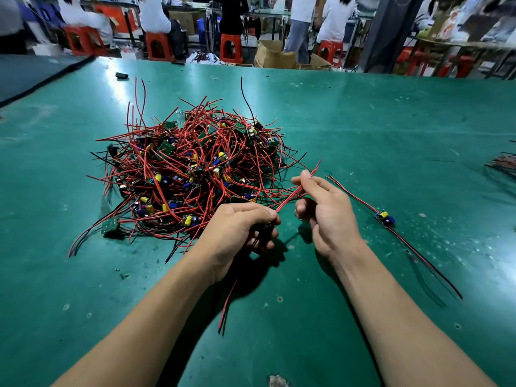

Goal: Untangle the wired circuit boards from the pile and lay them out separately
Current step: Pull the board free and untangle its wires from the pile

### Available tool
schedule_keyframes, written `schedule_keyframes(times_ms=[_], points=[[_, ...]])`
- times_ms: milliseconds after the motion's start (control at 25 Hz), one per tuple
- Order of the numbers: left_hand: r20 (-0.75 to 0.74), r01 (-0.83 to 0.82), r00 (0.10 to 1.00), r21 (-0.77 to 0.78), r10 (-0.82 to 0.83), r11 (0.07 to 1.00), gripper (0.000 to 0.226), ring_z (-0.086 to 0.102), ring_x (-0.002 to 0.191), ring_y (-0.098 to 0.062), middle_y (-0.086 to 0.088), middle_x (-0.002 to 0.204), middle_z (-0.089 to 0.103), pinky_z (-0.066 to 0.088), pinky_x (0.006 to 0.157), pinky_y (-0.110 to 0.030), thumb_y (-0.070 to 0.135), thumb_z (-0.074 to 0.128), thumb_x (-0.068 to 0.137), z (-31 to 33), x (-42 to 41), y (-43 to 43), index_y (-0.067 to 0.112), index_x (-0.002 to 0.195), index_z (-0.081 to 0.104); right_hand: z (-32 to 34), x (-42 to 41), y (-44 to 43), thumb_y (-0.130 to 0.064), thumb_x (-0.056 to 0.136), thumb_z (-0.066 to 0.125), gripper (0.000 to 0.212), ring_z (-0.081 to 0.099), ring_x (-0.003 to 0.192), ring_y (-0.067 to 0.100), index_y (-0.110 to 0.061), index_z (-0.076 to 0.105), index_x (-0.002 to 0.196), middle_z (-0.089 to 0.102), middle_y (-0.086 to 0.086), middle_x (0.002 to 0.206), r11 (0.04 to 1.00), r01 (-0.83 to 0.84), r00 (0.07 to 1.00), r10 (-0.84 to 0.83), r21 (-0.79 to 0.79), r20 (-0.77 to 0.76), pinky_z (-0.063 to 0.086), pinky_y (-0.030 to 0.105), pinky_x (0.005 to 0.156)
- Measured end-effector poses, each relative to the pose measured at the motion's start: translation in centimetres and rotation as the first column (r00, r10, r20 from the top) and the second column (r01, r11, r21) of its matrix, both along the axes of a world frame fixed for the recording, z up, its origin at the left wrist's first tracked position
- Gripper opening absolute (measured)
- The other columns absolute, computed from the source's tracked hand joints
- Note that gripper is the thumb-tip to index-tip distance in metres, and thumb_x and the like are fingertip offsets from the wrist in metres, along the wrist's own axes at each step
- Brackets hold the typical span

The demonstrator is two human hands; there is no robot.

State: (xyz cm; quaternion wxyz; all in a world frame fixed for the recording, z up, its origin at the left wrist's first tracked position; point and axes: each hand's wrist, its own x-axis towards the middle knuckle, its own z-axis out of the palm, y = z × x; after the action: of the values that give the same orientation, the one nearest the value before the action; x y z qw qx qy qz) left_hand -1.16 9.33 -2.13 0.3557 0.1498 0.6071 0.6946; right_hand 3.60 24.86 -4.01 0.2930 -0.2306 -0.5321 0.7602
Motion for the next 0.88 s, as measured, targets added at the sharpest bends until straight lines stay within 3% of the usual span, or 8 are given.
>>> schedule_keyframes(times_ms=[120,360,560,680,760,880], points=[[-0.041,-0.033,0.999,-0.005,0.033,0.999,0.014,0.058,0.049,-0.021,-0.014,0.062,0.063,0.047,0.046,-0.021,0.001,0.063,0.088,-0.3,0.1,0.1,-0.001,0.076,0.071,-0.6,0.2,0.3,-0.034,0.101,0.057,0.026,0.044,0.042,0.012,-0.02,0.076,0.089,0.053,0.0,0.048,0.939,0.018,0.977,-0.09,0.343,0.193,0.035,0.023,0.045],[-0.118,-0.037,0.992,-0.023,0.034,0.999,0.017,0.061,0.051,-0.016,-0.012,0.061,0.066,0.05,0.047,-0.023,0.002,0.066,0.087,-0.7,0.2,0.2,0.003,0.073,0.074,-0.8,0.2,0.9,-0.033,0.094,0.054,0.027,0.044,0.043,0.014,-0.02,0.075,0.085,0.046,-0.002,0.045,0.877,0.028,0.94,-0.186,0.481,0.286,0.035,0.028,0.049],[-0.162,-0.035,0.986,-0.056,0.025,0.998,0.018,0.061,0.054,-0.017,-0.01,0.063,0.068,0.051,0.052,-0.022,0.005,0.067,0.087,-0.8,0.3,0.3,0.006,0.072,0.075,-0.9,-0.2,1.4,-0.047,0.079,0.053,0.046,0.052,0.068,0.043,-0.003,0.068,0.084,0.041,0.006,0.054,0.803,0.107,0.902,-0.327,0.587,0.282,0.049,0.053,0.064],[-0.198,-0.014,0.98,-0.087,-0.004,0.996,0.016,0.061,0.057,-0.019,-0.008,0.064,0.068,0.049,0.054,-0.025,0.007,0.067,0.087,-0.8,0.3,0.2,0.005,0.074,0.075,-1.2,0.0,2.2,-0.045,0.079,0.056,0.041,0.046,0.055,0.033,-0.006,0.071,0.08,0.046,0.001,0.053,0.839,0.187,0.901,-0.353,0.511,0.251,0.04,0.043,0.056],[-0.201,0.006,0.979,-0.099,-0.026,0.995,0.016,0.06,0.057,-0.021,-0.009,0.064,0.068,0.048,0.055,-0.025,0.008,0.066,0.088,-0.9,0.2,0.3,0.004,0.075,0.075,-1.3,0.2,2.6,-0.038,0.087,0.061,0.029,0.046,0.046,0.019,-0.016,0.075,0.074,0.054,-0.007,0.053,0.902,0.224,0.916,-0.324,0.369,0.236,0.035,0.03,0.051],[-0.192,0.006,0.981,-0.106,-0.026,0.994,0.014,0.06,0.055,-0.021,-0.008,0.064,0.069,0.048,0.054,-0.024,0.01,0.067,0.088,-1.0,0.1,0.2,0.002,0.078,0.074,-0.7,0.2,2.6,-0.027,0.098,0.059,0.034,0.038,0.038,0.011,-0.012,0.071,0.069,0.05,-0.002,0.062,0.969,0.242,0.959,-0.246,0.047,0.138,0.029,0.021,0.04]])
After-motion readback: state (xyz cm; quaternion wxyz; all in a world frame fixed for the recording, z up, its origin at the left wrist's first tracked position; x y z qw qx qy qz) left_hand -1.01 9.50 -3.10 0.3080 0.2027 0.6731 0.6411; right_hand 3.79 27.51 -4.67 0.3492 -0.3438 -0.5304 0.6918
